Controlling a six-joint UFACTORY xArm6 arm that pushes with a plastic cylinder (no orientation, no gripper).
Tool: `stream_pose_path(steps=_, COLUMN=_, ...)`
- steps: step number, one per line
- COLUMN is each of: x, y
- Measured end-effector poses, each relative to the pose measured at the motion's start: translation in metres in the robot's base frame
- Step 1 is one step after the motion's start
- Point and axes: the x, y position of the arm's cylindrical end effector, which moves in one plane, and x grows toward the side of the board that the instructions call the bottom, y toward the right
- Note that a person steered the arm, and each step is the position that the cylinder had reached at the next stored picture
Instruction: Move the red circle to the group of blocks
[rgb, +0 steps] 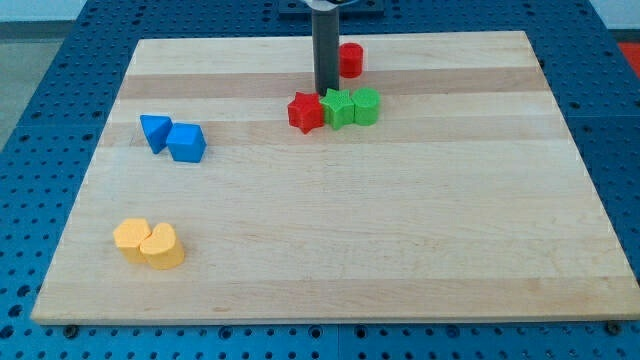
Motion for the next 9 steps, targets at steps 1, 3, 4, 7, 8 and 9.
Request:
stream_pose_path(steps=1, x=0.002, y=0.015)
stream_pose_path(steps=3, x=0.006, y=0.018)
stream_pose_path(steps=4, x=0.012, y=0.018)
stream_pose_path(steps=7, x=0.009, y=0.018)
stream_pose_path(steps=8, x=0.003, y=0.026)
stream_pose_path(steps=9, x=-0.002, y=0.040)
